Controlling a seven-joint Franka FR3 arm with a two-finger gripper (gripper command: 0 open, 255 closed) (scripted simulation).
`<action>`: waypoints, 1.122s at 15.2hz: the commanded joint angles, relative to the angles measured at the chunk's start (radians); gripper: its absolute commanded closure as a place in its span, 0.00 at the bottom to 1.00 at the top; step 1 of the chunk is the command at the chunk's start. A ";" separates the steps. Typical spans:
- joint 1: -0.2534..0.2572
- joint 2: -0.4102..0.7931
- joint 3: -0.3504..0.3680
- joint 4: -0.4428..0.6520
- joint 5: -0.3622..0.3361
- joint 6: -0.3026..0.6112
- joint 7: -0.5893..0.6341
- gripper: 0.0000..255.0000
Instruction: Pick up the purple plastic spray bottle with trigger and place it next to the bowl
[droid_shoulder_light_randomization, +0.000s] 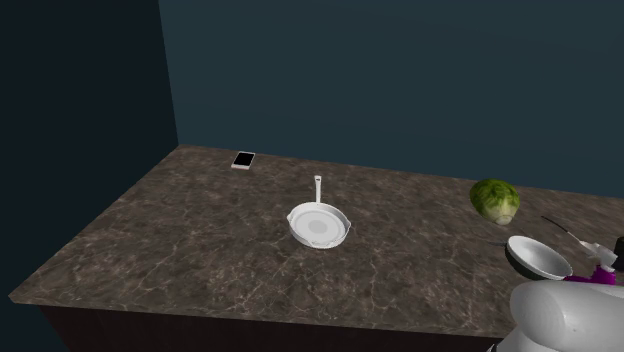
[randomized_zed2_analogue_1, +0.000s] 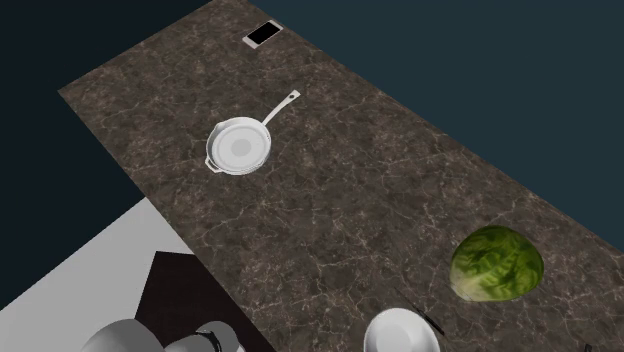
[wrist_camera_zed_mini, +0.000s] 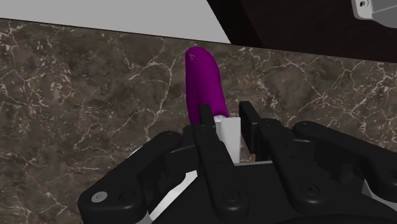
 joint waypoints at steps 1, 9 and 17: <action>-0.002 0.003 -0.018 -0.019 -0.015 0.024 0.004 1.00; -0.001 0.003 -0.018 -0.019 -0.015 0.024 0.004 1.00; 0.008 0.001 0.026 0.033 0.024 -0.033 -0.003 0.00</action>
